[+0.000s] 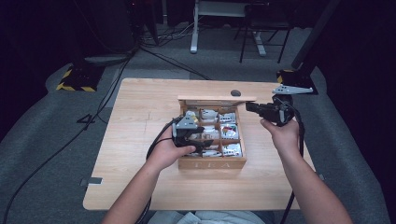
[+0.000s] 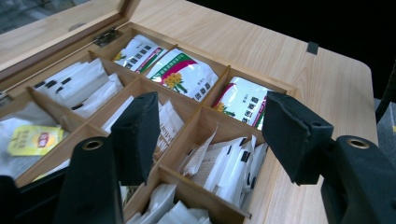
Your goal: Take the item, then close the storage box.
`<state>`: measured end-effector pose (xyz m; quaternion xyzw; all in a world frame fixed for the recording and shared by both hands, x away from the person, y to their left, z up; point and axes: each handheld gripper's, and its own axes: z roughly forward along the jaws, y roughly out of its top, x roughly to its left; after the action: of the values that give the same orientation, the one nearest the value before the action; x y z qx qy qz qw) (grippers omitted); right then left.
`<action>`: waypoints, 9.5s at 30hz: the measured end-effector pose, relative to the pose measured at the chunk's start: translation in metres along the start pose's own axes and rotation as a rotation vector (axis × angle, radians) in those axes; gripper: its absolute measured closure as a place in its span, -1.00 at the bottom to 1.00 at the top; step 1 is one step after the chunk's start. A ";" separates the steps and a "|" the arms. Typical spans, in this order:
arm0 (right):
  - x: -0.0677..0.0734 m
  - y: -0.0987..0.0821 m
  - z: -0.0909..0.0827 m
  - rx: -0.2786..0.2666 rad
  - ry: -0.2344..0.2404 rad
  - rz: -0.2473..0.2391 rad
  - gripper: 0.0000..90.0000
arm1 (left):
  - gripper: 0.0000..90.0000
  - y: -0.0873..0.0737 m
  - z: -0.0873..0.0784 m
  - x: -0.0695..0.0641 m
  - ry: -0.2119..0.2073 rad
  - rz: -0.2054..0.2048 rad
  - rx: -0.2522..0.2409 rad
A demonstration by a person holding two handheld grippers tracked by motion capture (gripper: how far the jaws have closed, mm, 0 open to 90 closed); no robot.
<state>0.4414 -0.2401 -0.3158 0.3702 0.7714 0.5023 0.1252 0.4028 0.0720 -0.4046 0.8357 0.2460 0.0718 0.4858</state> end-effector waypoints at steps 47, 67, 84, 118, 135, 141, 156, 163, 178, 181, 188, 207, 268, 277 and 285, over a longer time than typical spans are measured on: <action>-0.001 -0.003 0.002 0.005 0.020 0.002 1.00 | 0.65 -0.005 0.055 -0.004 0.076 0.053 0.346; -0.001 -0.004 0.004 0.010 0.021 0.001 1.00 | 1.00 -0.008 0.052 0.000 0.053 0.060 0.317; -0.001 -0.003 0.004 0.014 0.018 0.000 1.00 | 1.00 0.008 0.029 -0.005 -0.008 0.054 0.195; 0.000 0.000 0.002 0.007 0.013 -0.005 1.00 | 1.00 0.025 -0.044 -0.006 0.035 0.071 0.035; 0.000 0.000 0.003 0.008 0.012 -0.005 1.00 | 1.00 0.016 -0.077 0.006 0.092 0.053 -0.007; 0.000 0.001 0.003 0.013 0.011 -0.008 1.00 | 1.00 0.010 -0.086 0.010 0.096 0.049 -0.008; 0.000 0.001 0.003 0.012 0.011 -0.008 1.00 | 1.00 -0.005 -0.115 0.027 0.174 0.035 -0.005; 0.000 0.001 0.003 0.012 0.011 -0.008 1.00 | 1.00 -0.013 -0.121 0.039 0.205 0.026 0.014; 0.000 0.003 0.004 0.017 0.008 -0.007 1.00 | 1.00 -0.034 -0.137 0.068 0.284 -0.017 0.027; 0.000 0.003 0.004 0.018 0.008 -0.008 1.00 | 1.00 -0.036 -0.135 0.072 0.300 -0.018 0.039; 0.000 0.003 0.003 0.024 0.010 -0.010 1.00 | 1.00 -0.052 -0.132 0.090 0.336 -0.067 0.067; 0.000 0.003 0.003 0.028 0.008 -0.011 1.00 | 1.00 -0.085 -0.120 0.108 0.367 -0.066 0.136; -0.001 -0.005 0.004 0.055 0.024 -0.008 1.00 | -0.06 -0.094 -0.116 0.037 0.263 -0.059 0.042; 0.001 -0.007 0.001 0.064 0.031 -0.005 1.00 | -0.09 -0.108 -0.113 0.017 0.225 -0.044 0.034; 0.005 -0.011 -0.003 0.086 0.036 -0.014 1.00 | -0.09 -0.130 -0.103 0.003 0.195 -0.053 0.042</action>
<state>0.4315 -0.2417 -0.3226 0.3608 0.7968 0.4744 0.0990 0.3246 0.2063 -0.4617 0.8278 0.3157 0.1345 0.4439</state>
